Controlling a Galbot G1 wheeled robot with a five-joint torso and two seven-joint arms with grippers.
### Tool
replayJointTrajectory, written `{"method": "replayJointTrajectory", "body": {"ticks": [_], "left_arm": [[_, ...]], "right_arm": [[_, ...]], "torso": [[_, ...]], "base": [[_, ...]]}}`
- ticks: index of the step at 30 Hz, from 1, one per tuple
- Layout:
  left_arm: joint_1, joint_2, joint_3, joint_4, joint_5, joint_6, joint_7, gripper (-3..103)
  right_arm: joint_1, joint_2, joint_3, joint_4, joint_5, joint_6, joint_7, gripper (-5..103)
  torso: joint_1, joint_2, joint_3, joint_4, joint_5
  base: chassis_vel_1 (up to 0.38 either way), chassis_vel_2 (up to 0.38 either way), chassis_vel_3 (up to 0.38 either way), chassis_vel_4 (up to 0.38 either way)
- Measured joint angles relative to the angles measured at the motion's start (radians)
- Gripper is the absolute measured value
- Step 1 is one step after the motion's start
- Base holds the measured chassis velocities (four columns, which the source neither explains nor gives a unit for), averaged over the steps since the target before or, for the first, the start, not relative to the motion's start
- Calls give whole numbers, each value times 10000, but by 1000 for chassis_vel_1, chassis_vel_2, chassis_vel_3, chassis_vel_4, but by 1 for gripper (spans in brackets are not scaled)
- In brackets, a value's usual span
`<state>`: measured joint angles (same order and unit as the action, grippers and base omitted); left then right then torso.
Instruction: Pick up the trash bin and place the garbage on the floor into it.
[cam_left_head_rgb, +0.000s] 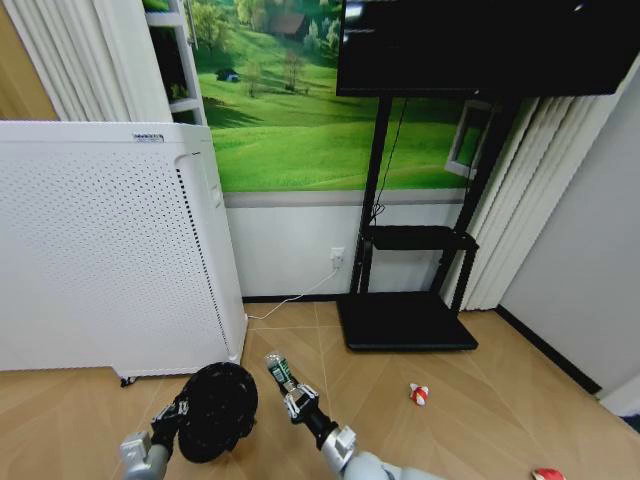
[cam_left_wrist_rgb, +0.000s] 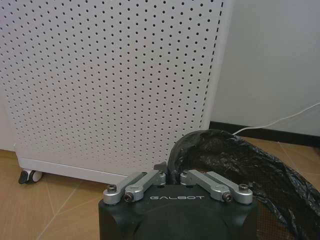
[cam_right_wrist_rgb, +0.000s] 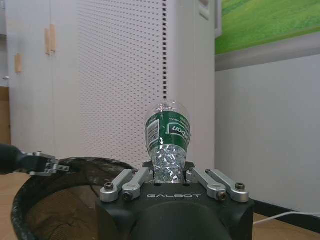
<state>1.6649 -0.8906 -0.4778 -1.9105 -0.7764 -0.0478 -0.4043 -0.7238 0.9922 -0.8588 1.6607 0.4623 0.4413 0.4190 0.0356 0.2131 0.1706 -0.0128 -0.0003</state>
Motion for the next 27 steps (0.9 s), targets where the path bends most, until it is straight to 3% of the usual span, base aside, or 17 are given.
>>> {"method": "replayJointTrajectory", "body": {"ticks": [10, 27], "left_arm": [[-105, -223, 305, 162, -61, 64, -101, 7], [-558, -154, 1121, 414, 35, 140, -170, 7]], "right_arm": [[1050, 1384, -1746, -1426, -213, 511, -229, 24], [1996, 3025, -2382, -2605, 321, 732, -299, 24]], "torso": [[0, 0, 0, 0, 1], [0, 0, -1, -1, 1]], "base": [[0, 0, 0, 0], [0, 0, 0, 0]]}}
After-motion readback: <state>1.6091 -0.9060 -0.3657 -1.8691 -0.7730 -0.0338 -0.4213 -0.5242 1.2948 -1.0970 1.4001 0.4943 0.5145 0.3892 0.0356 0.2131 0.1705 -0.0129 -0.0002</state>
